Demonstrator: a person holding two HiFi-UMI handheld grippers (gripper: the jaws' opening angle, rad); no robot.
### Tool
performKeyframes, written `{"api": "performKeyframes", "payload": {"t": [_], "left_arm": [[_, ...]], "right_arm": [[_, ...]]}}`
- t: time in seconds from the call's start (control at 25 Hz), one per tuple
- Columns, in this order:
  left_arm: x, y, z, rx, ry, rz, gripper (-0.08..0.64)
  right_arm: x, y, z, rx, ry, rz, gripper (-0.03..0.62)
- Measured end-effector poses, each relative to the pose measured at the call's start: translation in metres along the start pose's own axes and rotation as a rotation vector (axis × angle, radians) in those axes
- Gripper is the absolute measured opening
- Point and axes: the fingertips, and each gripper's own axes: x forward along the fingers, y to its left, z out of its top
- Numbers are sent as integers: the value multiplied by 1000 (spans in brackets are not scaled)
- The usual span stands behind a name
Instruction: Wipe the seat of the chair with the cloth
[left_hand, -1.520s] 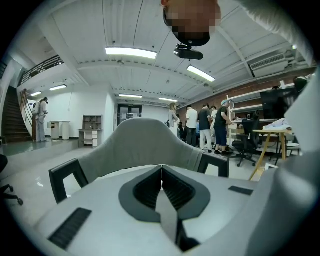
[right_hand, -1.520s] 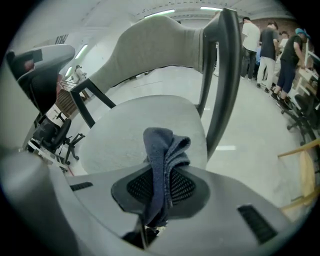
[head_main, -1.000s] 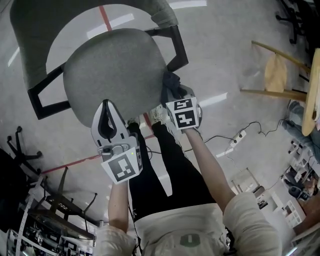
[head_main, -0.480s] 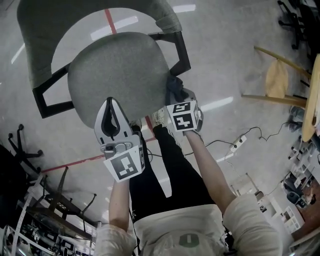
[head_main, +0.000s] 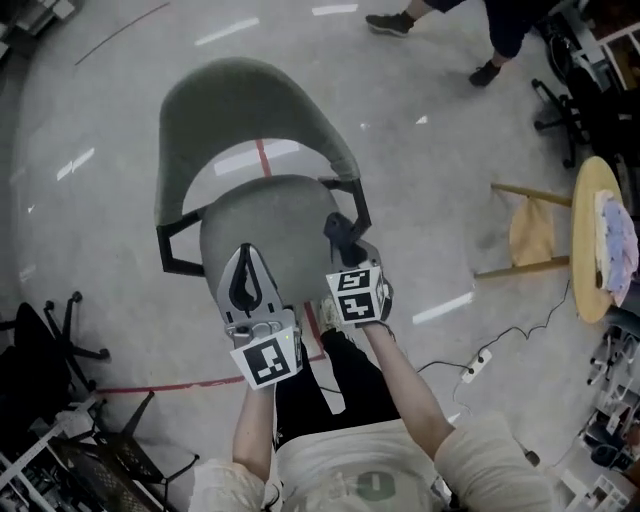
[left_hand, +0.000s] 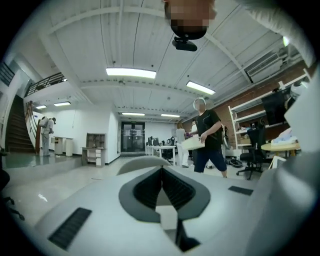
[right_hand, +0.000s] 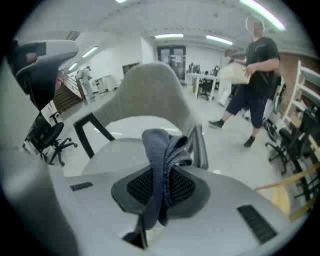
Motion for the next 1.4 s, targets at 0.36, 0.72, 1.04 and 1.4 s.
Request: {"api": "performKeyframes", "payload": {"t": [0.36, 0.72, 1.04, 1.4], "left_arm": [[-24, 6, 189, -47, -191, 1, 15], [-67, -7, 313, -83, -402, -36, 15], [-77, -11, 338, -37, -472, -52, 15], [-90, -13, 330, -55, -455, -50, 15]], "right_arm": [[-200, 27, 250, -144, -544, -76, 57], [-379, 70, 308, -121, -1008, 111, 57], [-400, 79, 304, -162, -1043, 162, 57], [-403, 86, 293, -160, -1023, 192, 57]]}}
